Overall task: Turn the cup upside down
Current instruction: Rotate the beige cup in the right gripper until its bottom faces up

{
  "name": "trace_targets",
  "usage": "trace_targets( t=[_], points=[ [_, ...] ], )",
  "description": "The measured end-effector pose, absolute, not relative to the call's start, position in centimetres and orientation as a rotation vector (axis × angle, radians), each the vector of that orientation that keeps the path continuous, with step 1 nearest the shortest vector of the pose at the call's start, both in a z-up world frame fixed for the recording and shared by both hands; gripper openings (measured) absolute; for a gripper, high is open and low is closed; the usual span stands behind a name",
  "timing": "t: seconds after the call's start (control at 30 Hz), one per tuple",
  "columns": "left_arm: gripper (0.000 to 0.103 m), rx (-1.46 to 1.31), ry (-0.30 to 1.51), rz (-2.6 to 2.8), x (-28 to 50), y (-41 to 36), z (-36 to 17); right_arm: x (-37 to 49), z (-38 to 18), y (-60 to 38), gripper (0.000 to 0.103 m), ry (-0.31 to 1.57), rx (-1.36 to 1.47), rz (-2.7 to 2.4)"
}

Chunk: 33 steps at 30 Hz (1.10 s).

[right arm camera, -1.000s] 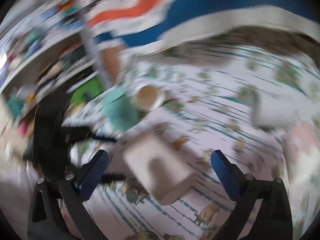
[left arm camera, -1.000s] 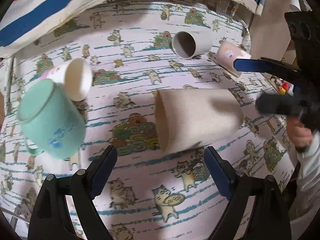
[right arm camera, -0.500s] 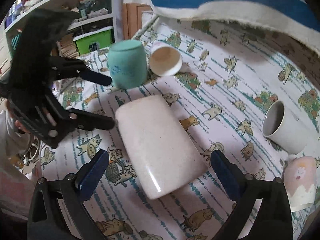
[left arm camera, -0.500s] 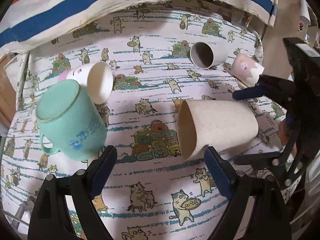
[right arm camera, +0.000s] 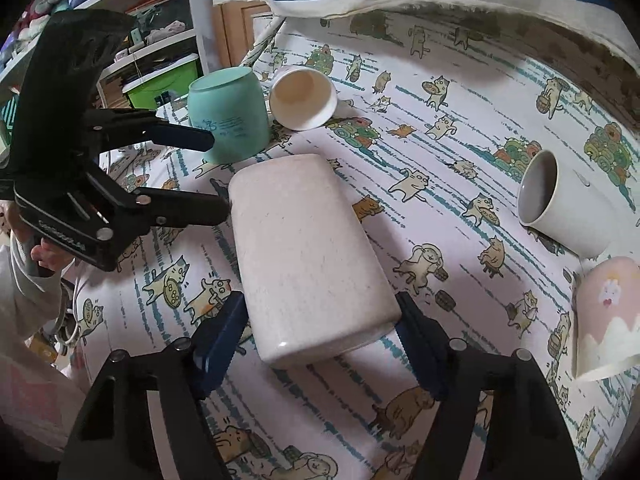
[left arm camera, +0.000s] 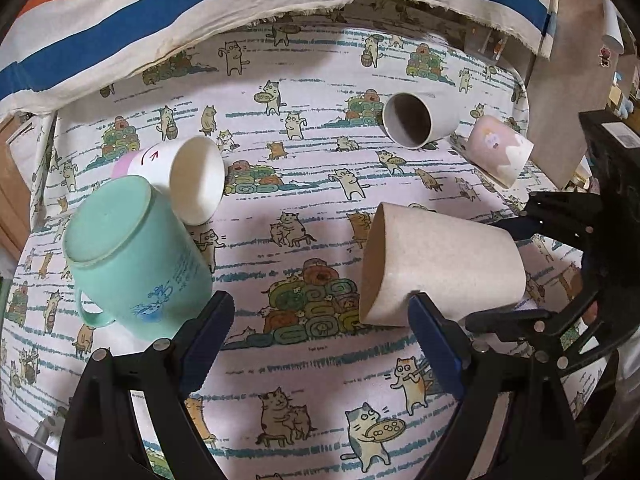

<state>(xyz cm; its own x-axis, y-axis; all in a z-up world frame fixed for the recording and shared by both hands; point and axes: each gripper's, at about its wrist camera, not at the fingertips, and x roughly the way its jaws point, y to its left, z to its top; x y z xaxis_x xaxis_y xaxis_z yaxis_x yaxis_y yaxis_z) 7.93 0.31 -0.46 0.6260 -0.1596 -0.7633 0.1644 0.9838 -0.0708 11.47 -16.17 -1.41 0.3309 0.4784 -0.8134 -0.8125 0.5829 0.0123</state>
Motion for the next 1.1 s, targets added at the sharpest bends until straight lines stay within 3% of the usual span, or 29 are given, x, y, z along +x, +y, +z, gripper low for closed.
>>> trace_targets(
  t=[0.87, 1.1],
  points=[
    [0.087, 0.061, 0.808, -0.167, 8.8, -1.3, 0.2, 7.7, 1.1, -17.4, 0.071, 0.715, -0.467, 0.729],
    [0.087, 0.038, 0.788, -0.153, 9.3, -1.6, 0.2, 8.2, 1.6, -17.6, 0.071, 0.745, -0.357, 0.573]
  ],
)
